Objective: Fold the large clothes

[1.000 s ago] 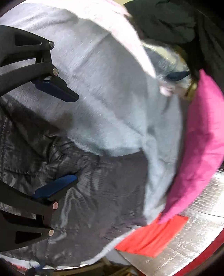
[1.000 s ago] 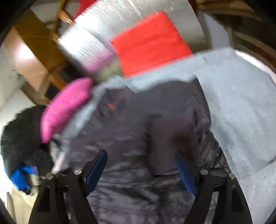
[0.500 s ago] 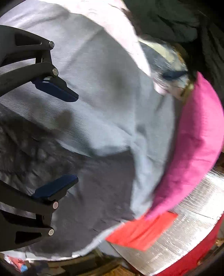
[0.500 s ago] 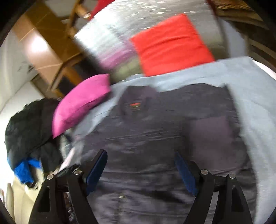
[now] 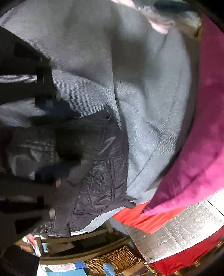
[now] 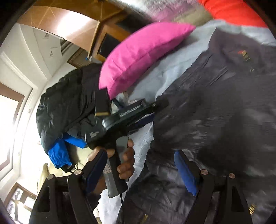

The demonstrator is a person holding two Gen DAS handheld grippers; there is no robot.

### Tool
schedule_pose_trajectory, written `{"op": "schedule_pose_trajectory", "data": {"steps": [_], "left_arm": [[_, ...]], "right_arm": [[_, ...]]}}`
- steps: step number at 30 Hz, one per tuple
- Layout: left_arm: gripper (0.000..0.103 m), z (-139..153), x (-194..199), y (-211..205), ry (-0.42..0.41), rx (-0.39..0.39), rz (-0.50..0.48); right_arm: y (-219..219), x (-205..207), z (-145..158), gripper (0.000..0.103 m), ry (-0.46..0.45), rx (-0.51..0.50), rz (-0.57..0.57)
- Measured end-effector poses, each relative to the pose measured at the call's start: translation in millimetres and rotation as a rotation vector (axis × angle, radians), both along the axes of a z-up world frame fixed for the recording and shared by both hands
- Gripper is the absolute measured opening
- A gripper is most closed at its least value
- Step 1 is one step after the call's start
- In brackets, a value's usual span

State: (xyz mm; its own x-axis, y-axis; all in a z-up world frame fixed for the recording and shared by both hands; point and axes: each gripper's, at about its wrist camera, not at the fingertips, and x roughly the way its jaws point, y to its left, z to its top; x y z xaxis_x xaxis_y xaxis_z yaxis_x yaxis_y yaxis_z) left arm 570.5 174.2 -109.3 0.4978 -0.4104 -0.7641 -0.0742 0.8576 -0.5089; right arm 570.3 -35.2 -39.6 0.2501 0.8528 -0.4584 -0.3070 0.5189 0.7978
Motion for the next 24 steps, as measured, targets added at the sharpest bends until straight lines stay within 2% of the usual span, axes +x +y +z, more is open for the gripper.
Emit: {"op": "schedule_pose_trajectory", "data": {"steps": [1, 3, 4, 6, 8, 10, 11, 12, 13, 15, 17, 19, 21, 22, 24], "left_arm": [[0.021, -1, 4, 0, -0.008, 0.009, -0.01], [0.014, 0, 8, -3, -0.033, 0.021, -0.043], [0.013, 4, 9, -8, -0.065, 0.062, -0.074], [0.012, 7, 10, -12, -0.118, 0.1, -0.086], [0.012, -7, 15, -20, -0.092, 0.163, -0.094], [0.018, -14, 14, -23, -0.092, 0.176, -0.091], [0.02, -12, 13, -20, -0.097, 0.162, -0.066], [0.027, -10, 11, -17, -0.096, 0.155, -0.042], [0.042, -7, 8, -14, -0.096, 0.165, -0.017], [0.053, 5, -3, -9, -0.119, 0.221, 0.035], [0.053, 21, -23, -5, -0.168, 0.262, 0.063], [0.053, 37, -52, -6, -0.213, 0.256, 0.047], [0.053, 45, -74, -10, -0.243, 0.236, 0.025], [0.053, 47, -87, -13, -0.255, 0.235, 0.01], [0.053, 41, -101, -27, -0.25, 0.247, -0.021]], "right_arm": [[6, 5, -11, 0.083, 0.032, -0.002, 0.004], [15, 12, -36, 0.08, 0.116, -0.027, 0.016], [17, 12, -45, 0.073, 0.134, -0.067, 0.021], [18, 13, -52, 0.058, 0.119, -0.11, 0.032], [10, 17, -59, 0.035, 0.156, -0.107, 0.022], [3, 18, -69, 0.026, 0.181, -0.106, 0.0], [1, 17, -70, 0.025, 0.18, -0.094, -0.002], [2, 17, -69, 0.025, 0.177, -0.089, -0.006], [2, 16, -67, 0.025, 0.171, -0.093, -0.011], [1, 14, -67, 0.025, 0.166, -0.098, -0.022], [-5, 12, -65, 0.028, 0.17, -0.083, -0.03], [-8, 9, -55, 0.031, 0.165, -0.084, -0.048], [-22, 1, -35, 0.055, 0.105, -0.067, -0.058], [-35, -6, -23, 0.076, 0.068, -0.063, -0.07], [-69, -18, -9, 0.08, 0.017, -0.081, -0.133]]}}
